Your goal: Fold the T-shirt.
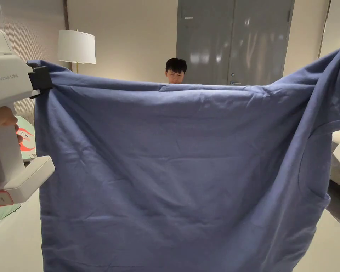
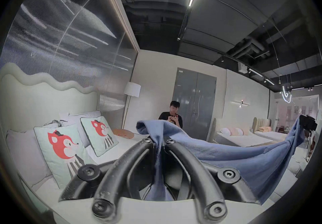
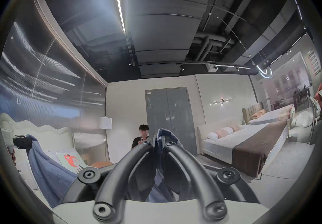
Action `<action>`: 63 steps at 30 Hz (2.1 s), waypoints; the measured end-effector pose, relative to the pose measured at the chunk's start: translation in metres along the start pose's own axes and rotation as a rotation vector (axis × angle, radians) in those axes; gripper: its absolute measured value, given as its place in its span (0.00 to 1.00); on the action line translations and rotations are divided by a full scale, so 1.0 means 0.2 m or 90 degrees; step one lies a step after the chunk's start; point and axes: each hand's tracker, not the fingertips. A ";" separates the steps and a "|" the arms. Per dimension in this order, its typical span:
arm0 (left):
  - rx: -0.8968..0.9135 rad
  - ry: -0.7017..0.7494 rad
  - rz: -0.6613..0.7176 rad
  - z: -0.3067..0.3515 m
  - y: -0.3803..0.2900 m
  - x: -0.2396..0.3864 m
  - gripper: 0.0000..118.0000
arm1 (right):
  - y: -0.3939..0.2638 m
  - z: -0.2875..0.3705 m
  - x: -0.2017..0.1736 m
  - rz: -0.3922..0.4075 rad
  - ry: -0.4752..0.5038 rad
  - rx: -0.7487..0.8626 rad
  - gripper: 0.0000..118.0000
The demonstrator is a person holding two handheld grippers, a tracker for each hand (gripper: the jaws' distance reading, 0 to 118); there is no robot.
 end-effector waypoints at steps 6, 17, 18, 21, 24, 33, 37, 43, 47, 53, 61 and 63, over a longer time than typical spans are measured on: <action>-0.009 0.009 -0.016 -0.25 0.06 0.00 0.00 | 0.03 -0.25 -0.03 0.012 -0.015 0.009 0.05; -0.004 0.024 -0.029 -0.81 0.06 0.09 0.00 | -0.07 -0.82 -0.04 0.044 -0.035 0.014 0.05; -0.003 0.027 -0.028 -0.86 0.05 0.09 0.00 | -0.09 -0.87 -0.04 0.053 -0.038 0.013 0.05; 0.001 0.028 -0.008 -1.05 0.03 0.05 0.00 | -0.14 -1.02 -0.03 0.046 -0.042 0.016 0.05; 0.004 0.035 0.006 -1.21 0.00 0.05 0.00 | -0.19 -1.15 -0.03 0.040 -0.043 0.017 0.05; 0.018 0.044 0.033 -1.49 -0.13 -0.02 0.00 | -0.35 -1.41 -0.08 0.051 -0.017 0.005 0.05; 0.014 0.051 0.035 -1.49 -0.20 -0.04 0.00 | -0.43 -1.39 -0.09 0.066 -0.018 0.000 0.05; -0.007 0.055 0.033 -1.48 -0.33 -0.10 0.00 | -0.58 -1.39 -0.08 0.061 -0.016 -0.036 0.05; -0.036 0.054 0.031 -1.40 -0.45 -0.11 0.00 | -0.70 -1.30 -0.05 0.058 -0.011 -0.069 0.05; -0.094 0.051 0.026 -1.17 -0.62 -0.16 0.00 | -0.84 -1.03 -0.01 0.072 0.006 -0.132 0.05; -0.165 0.042 0.040 -0.68 -0.81 -0.24 0.00 | -0.97 -0.44 0.04 0.061 0.040 -0.214 0.05; -0.180 0.041 0.022 -0.53 -0.87 -0.24 0.00 | -1.01 -0.29 0.04 0.055 0.050 -0.235 0.05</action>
